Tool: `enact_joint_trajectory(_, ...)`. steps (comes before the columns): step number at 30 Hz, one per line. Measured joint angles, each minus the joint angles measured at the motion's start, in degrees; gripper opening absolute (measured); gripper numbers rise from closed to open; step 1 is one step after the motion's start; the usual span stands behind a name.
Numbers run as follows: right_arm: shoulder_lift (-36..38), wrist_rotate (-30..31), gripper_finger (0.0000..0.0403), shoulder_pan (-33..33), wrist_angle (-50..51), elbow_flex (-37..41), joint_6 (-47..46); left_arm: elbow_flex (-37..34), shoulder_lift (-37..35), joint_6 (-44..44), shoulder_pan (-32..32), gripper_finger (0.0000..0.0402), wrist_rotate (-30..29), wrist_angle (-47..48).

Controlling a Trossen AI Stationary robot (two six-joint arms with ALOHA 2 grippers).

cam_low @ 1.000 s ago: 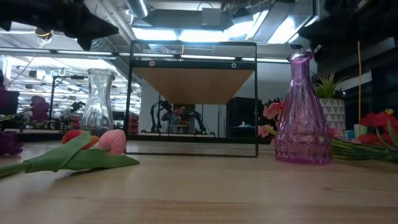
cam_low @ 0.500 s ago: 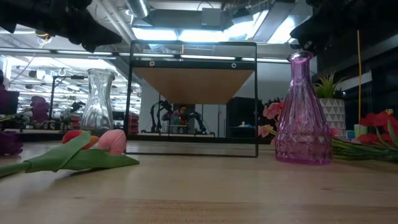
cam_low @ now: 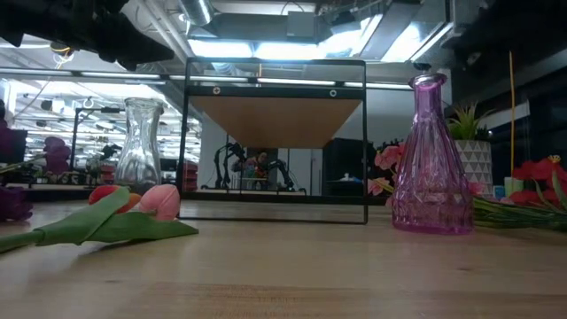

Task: Pick and place flowers into a vace then onto a shelf
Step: Put the pink flowers into the purple vase

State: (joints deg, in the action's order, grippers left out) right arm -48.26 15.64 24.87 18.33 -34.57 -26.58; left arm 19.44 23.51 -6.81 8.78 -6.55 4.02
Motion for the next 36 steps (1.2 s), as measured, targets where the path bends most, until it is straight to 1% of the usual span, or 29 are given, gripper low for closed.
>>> enact_joint_trajectory(8, -6.36, 8.9, 0.0001, 11.81, 0.24, -0.23, -13.26, 0.0, 0.0, 0.02, 0.0, 0.0004, 0.07, -1.4)
enact_joint_trajectory(12, -11.34, 12.57, 0.0, 16.06, 4.54, -4.29, -18.18, 0.0, 0.0, 0.14, 0.0, 0.0004, 0.13, -2.86)
enact_joint_trajectory(14, -14.25, 13.34, 0.0, 17.43, 7.65, -7.26, -20.2, 0.0, 0.0, 0.26, 0.0, 0.0004, 0.17, -3.16)
enact_joint_trajectory(17, -18.51, 13.41, 0.0, 18.45, 11.56, -11.27, -23.65, 0.0, 0.0, 1.52, 0.0, 0.0004, 0.2, -3.13)
enact_joint_trajectory(21, -23.0, 13.23, 0.0, 18.98, 16.17, -15.59, -30.97, 0.0, 0.0, 1.57, 0.0, 0.0004, 0.2, -3.03)
enact_joint_trajectory(24, -25.65, 11.36, 0.0, 19.54, 19.69, -17.64, -33.15, 0.0, 0.0, 1.6, 0.0, 0.0004, 0.2, -3.02)
enact_joint_trajectory(29, -27.99, 8.03, 0.0, 19.71, 21.96, -18.1, -34.89, 0.0, 0.0, 1.65, 0.0, 0.0004, 0.19, -3.0)
enact_joint_trajectory(36, -29.88, 7.71, 0.002, 19.6, 21.91, -18.1, -34.92, 0.0, 0.0, 1.62, 0.0, 0.0004, 0.19, -2.98)
